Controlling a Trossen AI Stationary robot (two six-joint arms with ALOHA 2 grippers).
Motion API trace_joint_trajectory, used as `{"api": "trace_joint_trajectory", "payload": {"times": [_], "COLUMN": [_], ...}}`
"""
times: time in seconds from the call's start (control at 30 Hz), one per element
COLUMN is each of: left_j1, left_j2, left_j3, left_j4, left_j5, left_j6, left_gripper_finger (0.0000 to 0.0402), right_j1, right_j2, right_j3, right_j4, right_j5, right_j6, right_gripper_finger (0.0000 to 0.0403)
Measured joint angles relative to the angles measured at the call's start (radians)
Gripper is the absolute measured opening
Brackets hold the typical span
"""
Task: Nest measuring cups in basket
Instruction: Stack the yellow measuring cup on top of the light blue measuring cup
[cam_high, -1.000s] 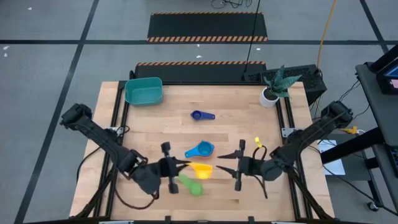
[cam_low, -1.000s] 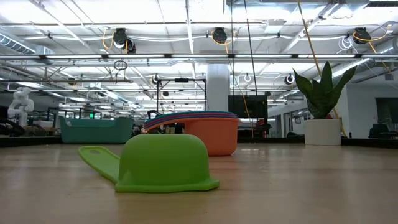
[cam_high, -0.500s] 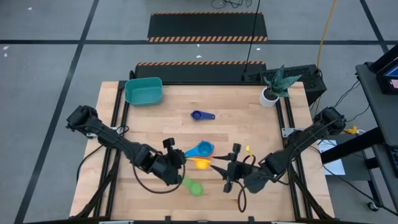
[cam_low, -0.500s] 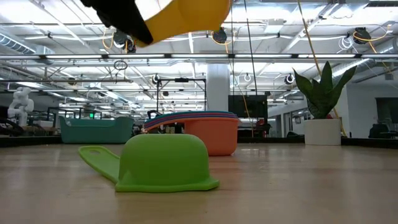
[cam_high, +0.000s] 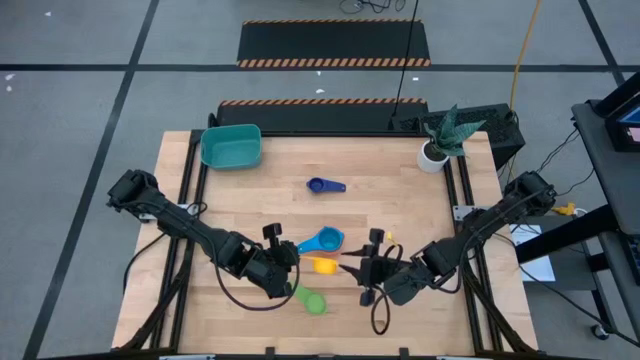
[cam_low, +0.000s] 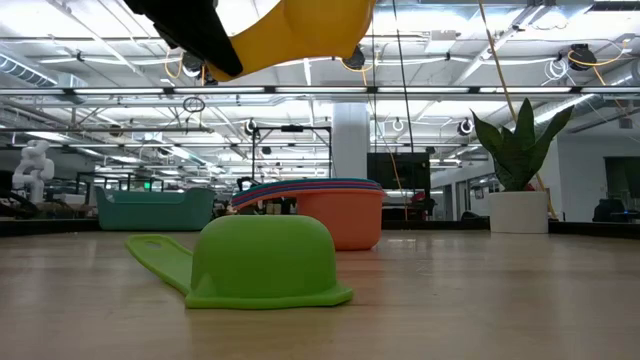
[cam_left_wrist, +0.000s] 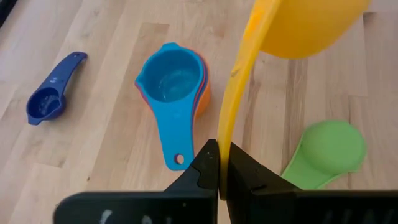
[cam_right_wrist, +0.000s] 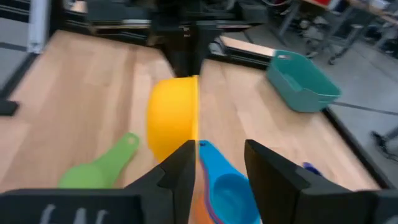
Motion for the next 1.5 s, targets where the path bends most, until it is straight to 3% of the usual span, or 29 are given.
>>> {"api": "trace_joint_trajectory", "payload": {"times": [0.57, 0.7, 1.13, 1.33, 1.5], "left_j1": [0.0, -0.001, -0.01, -0.076, -0.163], "left_j2": [0.001, 0.001, -0.03, -0.116, -0.143], "left_j3": [0.0, 0.0, 0.001, 0.001, 0.001], "left_j4": [-0.026, -0.027, -0.006, 0.009, 0.055], "left_j5": [0.007, 0.006, -0.011, -0.168, -0.347], "left_j6": [-0.004, -0.004, -0.055, -0.067, 0.052], "left_gripper_finger": [0.0005, 0.0008, 0.0135, 0.0148, 0.0146], "right_j1": [-0.037, -0.037, -0.011, 0.043, 0.089], "right_j2": [0.064, 0.063, 0.016, -0.058, -0.094], "right_j3": [-0.001, -0.001, -0.002, -0.001, -0.001], "right_j4": [0.034, 0.049, 0.038, 0.028, -0.003], "right_j5": [-0.064, -0.082, -0.084, -0.074, -0.03], "right_j6": [-0.05, -0.051, -0.081, -0.079, -0.076], "right_gripper_finger": [0.0008, 0.0006, 0.0001, 0.0001, 0.0001]}}
